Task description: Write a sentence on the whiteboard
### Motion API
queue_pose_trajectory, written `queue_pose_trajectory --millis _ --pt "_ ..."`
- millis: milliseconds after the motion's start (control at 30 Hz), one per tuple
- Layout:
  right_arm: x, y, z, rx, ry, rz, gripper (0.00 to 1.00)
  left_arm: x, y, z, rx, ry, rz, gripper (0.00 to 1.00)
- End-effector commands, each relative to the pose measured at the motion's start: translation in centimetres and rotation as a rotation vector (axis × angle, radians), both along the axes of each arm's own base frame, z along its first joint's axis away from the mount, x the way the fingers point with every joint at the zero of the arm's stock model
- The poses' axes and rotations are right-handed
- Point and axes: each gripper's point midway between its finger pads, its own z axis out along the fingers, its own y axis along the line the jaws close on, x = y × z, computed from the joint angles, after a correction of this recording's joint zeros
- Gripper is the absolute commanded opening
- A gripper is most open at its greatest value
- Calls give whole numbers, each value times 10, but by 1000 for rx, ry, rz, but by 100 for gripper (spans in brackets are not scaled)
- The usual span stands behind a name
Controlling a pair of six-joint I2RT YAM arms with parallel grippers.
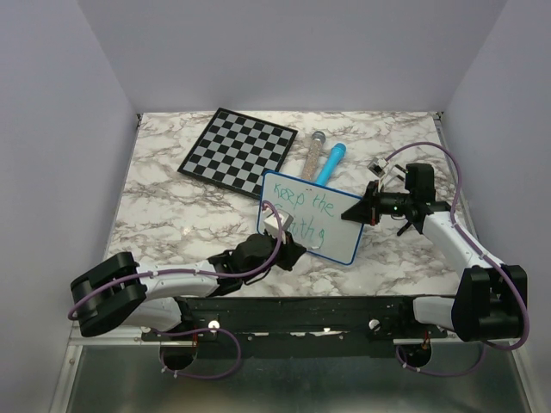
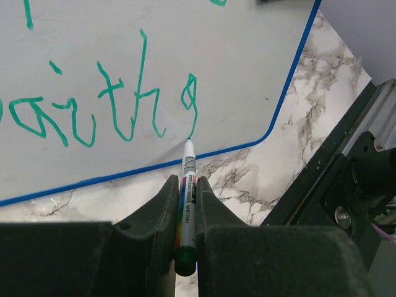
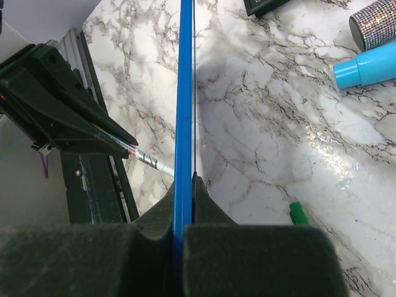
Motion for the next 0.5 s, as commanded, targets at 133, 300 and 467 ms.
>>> queue_pose_trajectory --millis 133,300,467 --pt "-5 7 19 58 -40 59 1 8 24 5 10 -18 100 0" --pt "-5 7 19 58 -40 59 1 -1 15 41 -104 -93 18 0" --pt "-5 7 19 55 -40 57 1 -12 -3 58 -147 -111 -91 0"
